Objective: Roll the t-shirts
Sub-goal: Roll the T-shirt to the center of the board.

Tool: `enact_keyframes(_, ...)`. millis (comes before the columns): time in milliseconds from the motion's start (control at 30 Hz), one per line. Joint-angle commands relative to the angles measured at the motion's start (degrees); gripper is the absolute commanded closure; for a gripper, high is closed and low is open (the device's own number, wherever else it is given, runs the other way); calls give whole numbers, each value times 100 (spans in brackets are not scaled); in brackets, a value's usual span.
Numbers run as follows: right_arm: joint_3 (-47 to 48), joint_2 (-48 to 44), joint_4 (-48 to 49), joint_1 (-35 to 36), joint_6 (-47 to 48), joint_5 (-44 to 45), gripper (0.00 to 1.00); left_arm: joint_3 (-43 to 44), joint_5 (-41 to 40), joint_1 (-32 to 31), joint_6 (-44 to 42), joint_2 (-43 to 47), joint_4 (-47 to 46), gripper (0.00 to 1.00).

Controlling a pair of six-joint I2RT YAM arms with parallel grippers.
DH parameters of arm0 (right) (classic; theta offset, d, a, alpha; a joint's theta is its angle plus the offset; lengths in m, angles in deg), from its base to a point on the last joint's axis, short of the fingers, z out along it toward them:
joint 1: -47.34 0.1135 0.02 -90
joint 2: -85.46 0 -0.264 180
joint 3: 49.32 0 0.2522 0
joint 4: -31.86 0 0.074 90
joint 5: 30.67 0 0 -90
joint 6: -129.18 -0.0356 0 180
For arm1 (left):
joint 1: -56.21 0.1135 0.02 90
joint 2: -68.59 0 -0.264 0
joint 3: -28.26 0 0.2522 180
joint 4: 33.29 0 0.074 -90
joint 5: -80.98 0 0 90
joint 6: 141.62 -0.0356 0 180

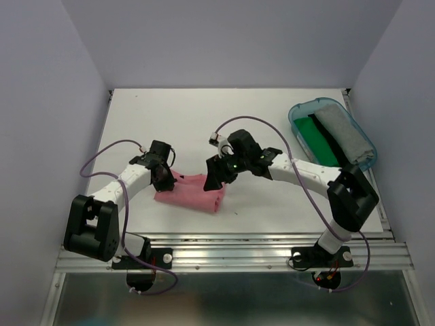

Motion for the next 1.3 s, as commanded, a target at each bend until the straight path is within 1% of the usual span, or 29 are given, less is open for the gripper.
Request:
enact_keyframes(0, -731, -346, 418, 295, 248, 765, 23, 55, -191, 34, -23, 9, -17, 100)
enact_keyframes(33, -820, -382, 462, 295, 265, 957, 21, 55, -200, 34, -32, 9, -17, 100)
enact_keyframes(133, -935, -339, 568, 427, 310, 1169, 20, 64, -227, 43, -41, 9, -8, 100)
enact_keyframes(367, -970, 4, 946, 480, 195, 836, 22, 99, -262, 52, -58, 8, 27, 100)
enact_keyframes(500, -997, 206, 1139, 533, 152, 836, 31, 108, -262, 60, -58, 9, 27, 100)
enact_keyframes(533, -997, 259, 1157, 533, 143, 845, 37, 108, -262, 69, -58, 9, 36, 100)
enact_keyframes(567, -988, 338, 1174, 533, 143, 836, 41, 117, -262, 69, -67, 0, 36, 100)
enact_keyframes(600, -988, 365, 1183, 533, 116, 836, 47, 125, -271, 78, -76, 0, 44, 100)
enact_keyframes(667, -979, 400, 1183, 533, 90, 871, 55, 134, -279, 87, -85, 0, 53, 100)
enact_keyframes(700, -979, 400, 1175, 533, 72, 871, 64, 134, -297, 95, -85, 0, 53, 100)
enact_keyframes(800, -962, 321, 1175, 533, 20, 766, 79, 143, -306, 122, -102, -9, 53, 100)
enact_keyframes(833, -953, 312, 1183, 533, -7, 731, 87, 143, -306, 122, -120, -9, 44, 100)
enact_keyframes(900, -900, 321, 1174, 533, -112, 669, 96, 143, -314, 157, -129, -26, 44, 100)
enact_keyframes(933, -857, 338, 1183, 533, -147, 451, 99, 143, -315, 174, -137, -18, 44, 100)
enact_keyframes(1067, -637, 575, 1035, 217, -358, -208, 99, 152, -341, 210, -146, 17, 62, 100)
enact_keyframes(1267, -250, 1084, 437, 111, -314, -649, 99, 196, -358, 262, -199, 9, 44, 100)
